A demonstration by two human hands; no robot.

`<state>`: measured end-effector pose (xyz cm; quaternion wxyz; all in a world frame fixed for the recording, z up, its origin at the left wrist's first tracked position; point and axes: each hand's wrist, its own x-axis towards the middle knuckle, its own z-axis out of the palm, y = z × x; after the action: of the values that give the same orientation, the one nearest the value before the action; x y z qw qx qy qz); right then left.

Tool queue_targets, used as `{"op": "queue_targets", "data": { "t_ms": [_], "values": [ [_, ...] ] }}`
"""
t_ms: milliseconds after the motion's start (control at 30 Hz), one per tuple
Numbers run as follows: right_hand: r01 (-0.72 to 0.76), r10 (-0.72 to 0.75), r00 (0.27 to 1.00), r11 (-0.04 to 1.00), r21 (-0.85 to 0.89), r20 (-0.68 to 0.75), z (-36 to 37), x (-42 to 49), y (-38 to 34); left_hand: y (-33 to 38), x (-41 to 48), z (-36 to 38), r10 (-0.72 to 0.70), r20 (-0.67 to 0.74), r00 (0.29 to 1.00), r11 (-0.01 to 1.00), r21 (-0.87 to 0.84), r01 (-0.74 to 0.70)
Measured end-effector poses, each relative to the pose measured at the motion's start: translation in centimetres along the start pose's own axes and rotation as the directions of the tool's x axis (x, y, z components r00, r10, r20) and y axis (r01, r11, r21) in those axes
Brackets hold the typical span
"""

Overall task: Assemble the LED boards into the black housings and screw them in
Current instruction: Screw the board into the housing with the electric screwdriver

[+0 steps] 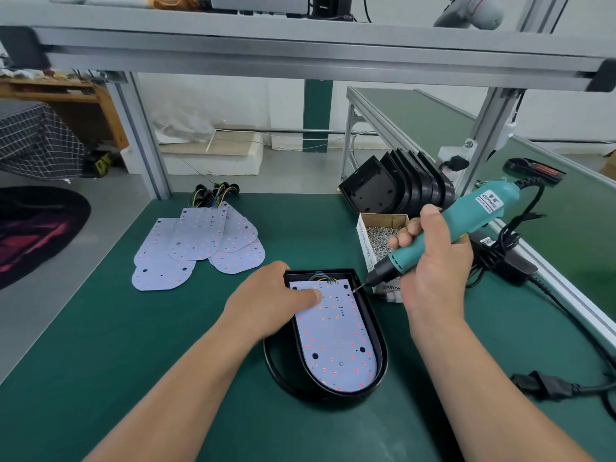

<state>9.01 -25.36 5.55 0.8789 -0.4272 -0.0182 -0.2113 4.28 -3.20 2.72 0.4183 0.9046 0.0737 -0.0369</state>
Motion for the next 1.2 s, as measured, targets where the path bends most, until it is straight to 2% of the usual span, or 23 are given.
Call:
{"op": "queue_targets", "data": {
  "t_ms": [633,800,933,1200],
  "values": [
    [0.025,-0.005,0.982,0.994,-0.102,0.191,1.0,-0.2,0.4,0.2,-0.1,0.0,-0.008,-0.012,1.0,0.999,0.034,0.008],
    [0.057,0.0,0.948,0.984,-0.17,0.318,1.8,-0.5,0.2,0.2,0.0,0.1,-0.011,-0.011,1.0,0.999,0.031,0.012],
    [0.05,0.027,0.931,0.979,-0.199,0.364,2.3,-0.5,0.3,0.2,0.1,0.2,-0.01,-0.004,1.0,1.0,0.013,0.01],
    [0.02,0.068,0.866,0.985,-0.172,0.495,1.7,-0.7,0.0,0.1,0.1,0.1,-0.012,0.007,1.0,1.0,-0.015,0.012]
  ]
}}
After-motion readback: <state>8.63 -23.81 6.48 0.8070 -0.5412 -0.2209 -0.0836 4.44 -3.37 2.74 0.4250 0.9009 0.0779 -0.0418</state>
